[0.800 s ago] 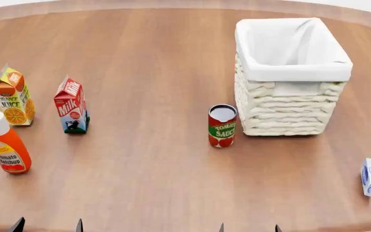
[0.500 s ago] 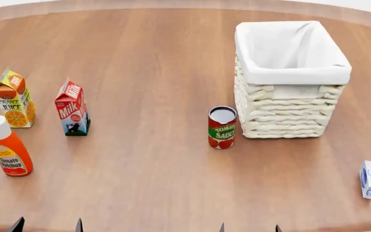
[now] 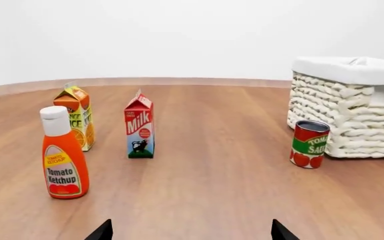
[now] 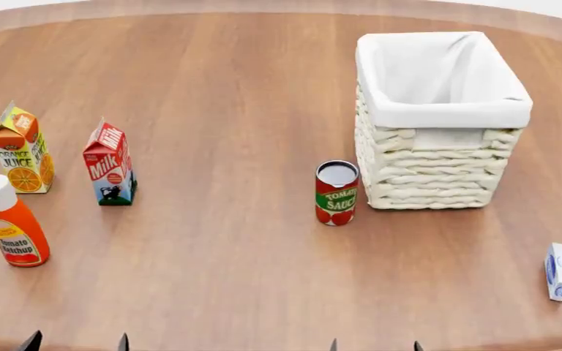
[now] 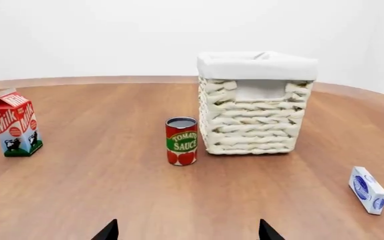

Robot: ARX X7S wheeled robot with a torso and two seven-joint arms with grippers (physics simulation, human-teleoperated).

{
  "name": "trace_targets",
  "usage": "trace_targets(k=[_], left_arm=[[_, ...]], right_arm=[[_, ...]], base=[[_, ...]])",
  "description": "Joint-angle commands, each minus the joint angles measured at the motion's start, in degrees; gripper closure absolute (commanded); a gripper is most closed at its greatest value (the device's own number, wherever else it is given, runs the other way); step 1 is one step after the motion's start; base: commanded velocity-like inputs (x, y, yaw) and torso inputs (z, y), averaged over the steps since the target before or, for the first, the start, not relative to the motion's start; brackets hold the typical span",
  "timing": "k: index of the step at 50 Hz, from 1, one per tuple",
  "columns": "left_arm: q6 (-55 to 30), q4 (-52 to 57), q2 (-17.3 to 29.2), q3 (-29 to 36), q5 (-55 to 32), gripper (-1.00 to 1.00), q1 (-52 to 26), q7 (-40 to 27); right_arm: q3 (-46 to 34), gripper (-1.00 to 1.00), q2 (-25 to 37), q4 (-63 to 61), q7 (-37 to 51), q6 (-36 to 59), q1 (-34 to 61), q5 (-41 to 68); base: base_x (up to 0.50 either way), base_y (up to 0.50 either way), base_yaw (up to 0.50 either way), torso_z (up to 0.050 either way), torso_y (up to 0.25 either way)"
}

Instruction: Pick the milk and place it in the basket.

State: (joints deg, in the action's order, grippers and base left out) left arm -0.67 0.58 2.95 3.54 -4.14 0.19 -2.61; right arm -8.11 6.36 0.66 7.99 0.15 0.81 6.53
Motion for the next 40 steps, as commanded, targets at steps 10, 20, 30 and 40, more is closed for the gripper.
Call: trace_targets(k=[10,20,30,40], left_arm=[[0.23,-0.45,0.53,0.65,-1.87,-1.0,0.32,0.43],[-5.72,6.53,2.38,2.0,-0.31,-1.0,0.58,-1.89],[-14.94,28.22,5.59,-2.4,-4.79,-1.0,0.91,-3.67],[-26.82,50.11,9.3,-11.18,-13.05,-1.0,-5.22,-7.55]], right_arm=[[-1.84,-1.0,1.15,1.26,1.63,0.23,0.41,1.03],[-0.16,-1.0,3.33,-7.92,3.16,7.81,0.56,3.18],[5.12,-1.0,9.69,-35.12,3.32,19.5,-0.53,12.87],[11.48,-1.0,16.38,-52.76,6.11,31.04,6.24,20.99]], base=[[0.0,0.0,0.0,0.0,0.0],[0.0,0.0,0.0,0.0,0.0],[0.0,0.0,0.0,0.0,0.0],[0.0,0.0,0.0,0.0,0.0]])
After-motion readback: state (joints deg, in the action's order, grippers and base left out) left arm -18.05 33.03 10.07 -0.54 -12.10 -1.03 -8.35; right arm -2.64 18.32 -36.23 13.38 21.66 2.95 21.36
